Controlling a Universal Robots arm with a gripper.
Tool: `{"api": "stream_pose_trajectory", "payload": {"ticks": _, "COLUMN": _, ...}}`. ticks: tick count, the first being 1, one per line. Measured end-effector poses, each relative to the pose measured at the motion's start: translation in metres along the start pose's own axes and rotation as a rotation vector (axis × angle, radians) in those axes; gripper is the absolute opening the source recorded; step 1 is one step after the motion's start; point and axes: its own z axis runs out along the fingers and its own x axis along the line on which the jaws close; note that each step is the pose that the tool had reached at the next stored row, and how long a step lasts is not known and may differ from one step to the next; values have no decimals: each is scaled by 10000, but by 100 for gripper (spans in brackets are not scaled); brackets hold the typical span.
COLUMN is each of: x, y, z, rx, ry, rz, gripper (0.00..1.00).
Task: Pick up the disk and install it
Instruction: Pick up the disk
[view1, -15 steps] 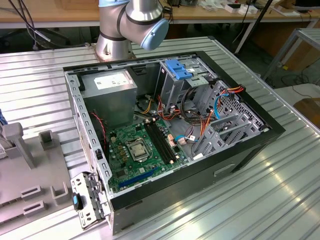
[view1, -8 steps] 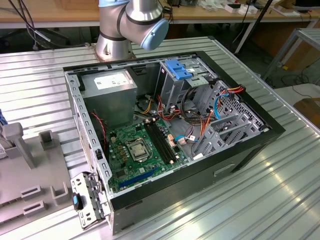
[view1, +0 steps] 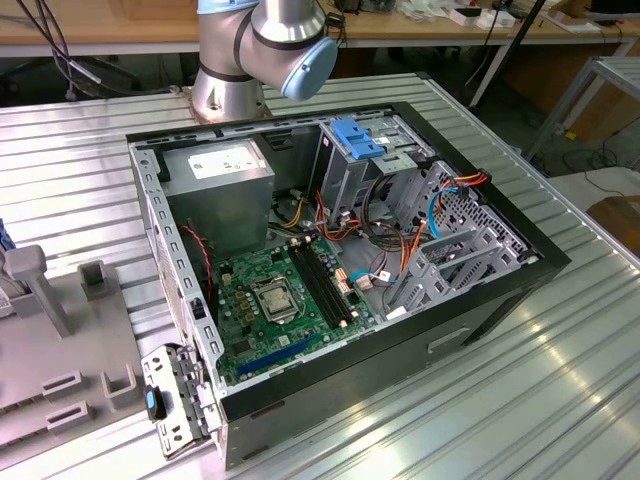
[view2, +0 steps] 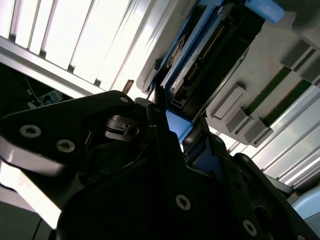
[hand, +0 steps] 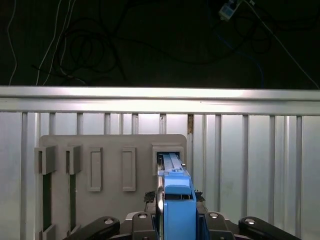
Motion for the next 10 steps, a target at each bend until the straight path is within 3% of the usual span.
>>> {"api": "stream_pose_trajectory", "payload": {"ticks": 10, "x": 0, "y": 0, "z": 0, "rx": 0, "ry": 0, "rz": 2, "gripper": 37}}
